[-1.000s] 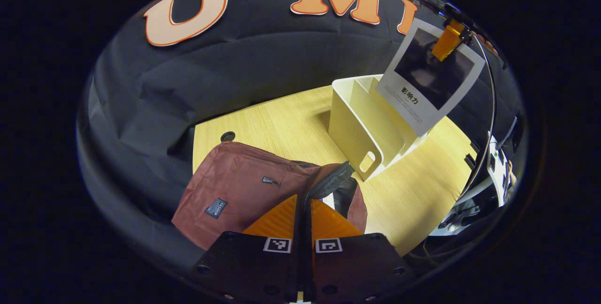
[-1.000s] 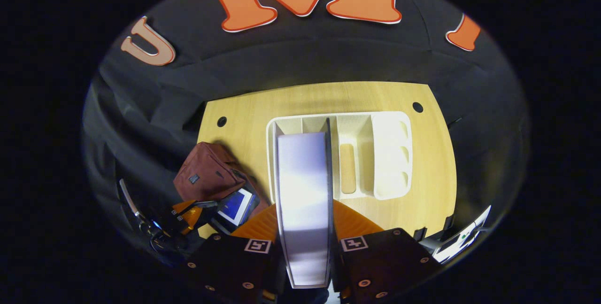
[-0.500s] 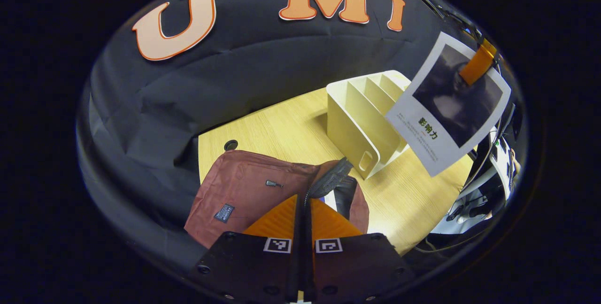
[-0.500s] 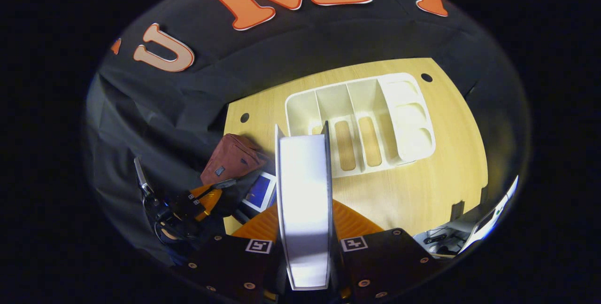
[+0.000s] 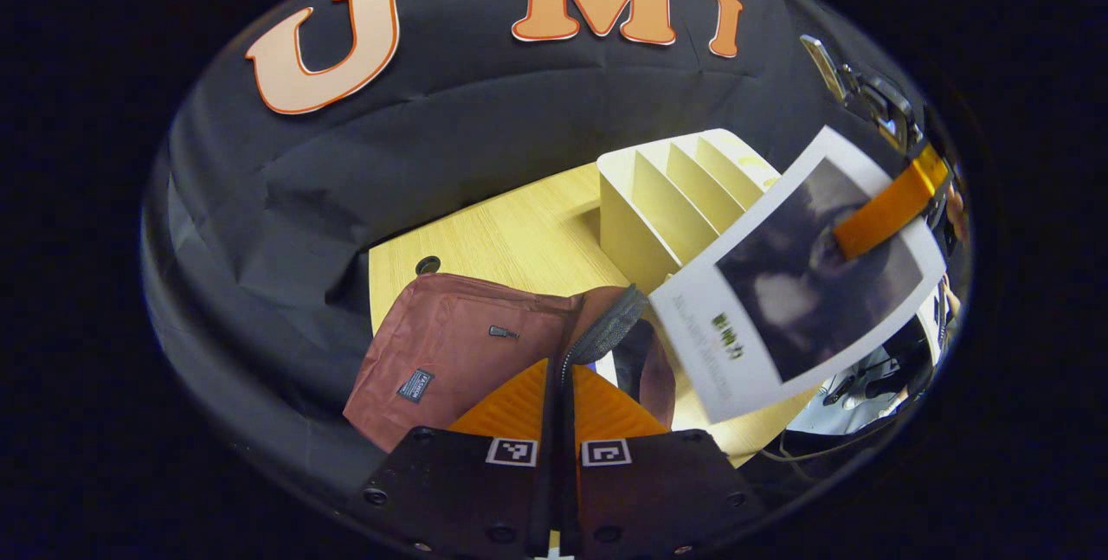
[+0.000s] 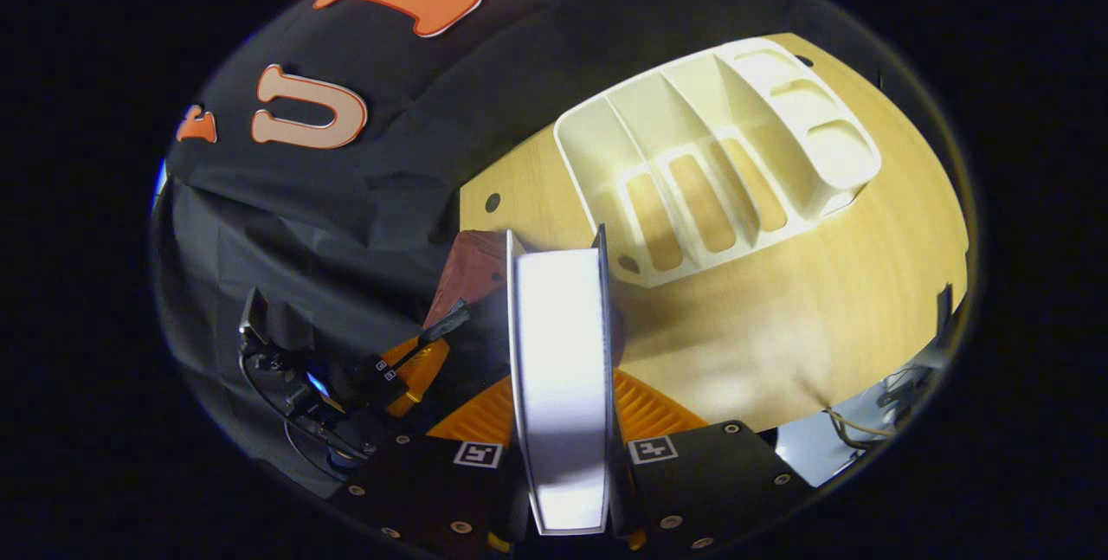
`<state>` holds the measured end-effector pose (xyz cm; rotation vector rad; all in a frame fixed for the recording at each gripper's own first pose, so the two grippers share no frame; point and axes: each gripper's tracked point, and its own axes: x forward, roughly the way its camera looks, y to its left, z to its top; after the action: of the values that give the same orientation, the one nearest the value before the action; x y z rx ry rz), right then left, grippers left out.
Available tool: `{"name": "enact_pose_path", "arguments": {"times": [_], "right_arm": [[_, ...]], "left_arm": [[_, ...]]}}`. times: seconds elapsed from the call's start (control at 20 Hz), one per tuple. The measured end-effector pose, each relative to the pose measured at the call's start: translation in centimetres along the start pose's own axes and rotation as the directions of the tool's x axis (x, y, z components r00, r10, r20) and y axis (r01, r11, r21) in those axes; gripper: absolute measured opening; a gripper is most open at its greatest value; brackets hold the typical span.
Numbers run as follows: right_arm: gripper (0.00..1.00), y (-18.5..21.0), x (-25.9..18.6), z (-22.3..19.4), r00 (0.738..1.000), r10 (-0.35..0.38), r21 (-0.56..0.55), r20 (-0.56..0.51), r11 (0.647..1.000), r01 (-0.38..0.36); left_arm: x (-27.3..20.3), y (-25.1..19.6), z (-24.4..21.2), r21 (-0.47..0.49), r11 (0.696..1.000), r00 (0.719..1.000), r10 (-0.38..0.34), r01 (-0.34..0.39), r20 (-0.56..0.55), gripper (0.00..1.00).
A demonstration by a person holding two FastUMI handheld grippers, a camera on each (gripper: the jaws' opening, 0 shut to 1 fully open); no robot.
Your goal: Open the schoolbag, grab two books from the bookshelf and put them into the schoolbag.
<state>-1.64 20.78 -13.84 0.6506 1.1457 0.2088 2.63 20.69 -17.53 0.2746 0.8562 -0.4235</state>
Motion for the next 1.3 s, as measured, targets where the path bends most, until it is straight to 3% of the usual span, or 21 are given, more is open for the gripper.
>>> {"name": "enact_pose_path", "arguments": {"times": [0.25,0.55,0.85,1.3], "right_arm": [[0.37,2.0,6.2,-1.4,0.996,0.083,0.093,0.007,0.992,-0.084],[0.38,4.4,12.4,-2.5,0.986,0.164,0.126,0.034,0.978,-0.167],[0.37,7.0,17.6,-2.8,0.96,0.273,0.212,0.068,0.936,-0.281],[0.37,9.4,23.2,-3.3,0.941,0.328,0.233,0.085,0.911,-0.339]], "left_arm": [[-0.7,-0.8,-0.5,-0.01,1.0,1.0,-0.005,0.005,0.004,0.05],[-1.8,-1.9,-0.1,0.006,1.0,1.0,-0.019,0.019,0.014,0.05],[-3.0,-2.8,1.1,0.04,0.999,0.998,-0.038,0.036,0.04,0.05],[-3.7,-3.0,1.6,0.034,0.999,0.999,-0.033,0.031,0.038,0.05]]}}
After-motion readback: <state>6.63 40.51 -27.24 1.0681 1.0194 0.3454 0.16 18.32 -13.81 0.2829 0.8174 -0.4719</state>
